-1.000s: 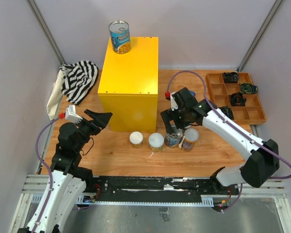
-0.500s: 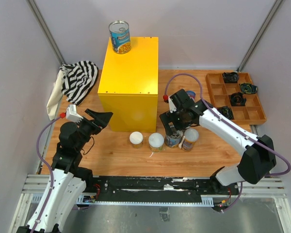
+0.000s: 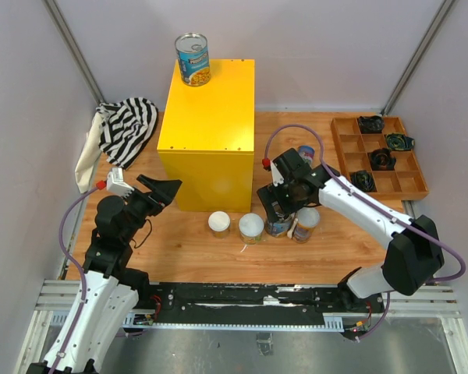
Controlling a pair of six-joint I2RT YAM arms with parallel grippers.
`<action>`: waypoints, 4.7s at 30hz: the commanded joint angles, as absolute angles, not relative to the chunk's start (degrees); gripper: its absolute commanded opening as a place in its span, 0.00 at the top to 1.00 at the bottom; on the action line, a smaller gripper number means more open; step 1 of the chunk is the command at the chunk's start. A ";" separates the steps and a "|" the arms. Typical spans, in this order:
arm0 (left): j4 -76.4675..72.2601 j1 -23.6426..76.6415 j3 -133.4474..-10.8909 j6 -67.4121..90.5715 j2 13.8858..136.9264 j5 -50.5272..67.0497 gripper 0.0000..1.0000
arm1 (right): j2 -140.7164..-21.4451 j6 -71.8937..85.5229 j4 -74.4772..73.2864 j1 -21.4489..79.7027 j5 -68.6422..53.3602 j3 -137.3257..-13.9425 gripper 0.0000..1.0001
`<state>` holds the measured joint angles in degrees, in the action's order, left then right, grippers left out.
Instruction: Place and organize the canned foods onto the counter
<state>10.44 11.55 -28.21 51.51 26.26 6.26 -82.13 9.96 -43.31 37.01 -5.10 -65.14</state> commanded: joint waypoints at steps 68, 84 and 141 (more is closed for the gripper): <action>20.57 11.69 -33.30 49.78 17.74 9.59 0.14 | -86.93 6.59 -63.68 43.31 9.89 -134.29 0.96; 19.72 11.69 -32.70 49.92 18.68 9.58 0.14 | -87.19 4.40 -57.31 47.00 9.29 -140.39 0.97; -0.91 11.68 -54.73 32.27 33.89 25.07 0.13 | -100.84 5.54 -53.26 51.42 2.40 -149.88 0.92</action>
<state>1.48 11.55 -49.98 38.68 30.57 21.78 -101.80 5.72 -60.31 49.80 3.86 -146.85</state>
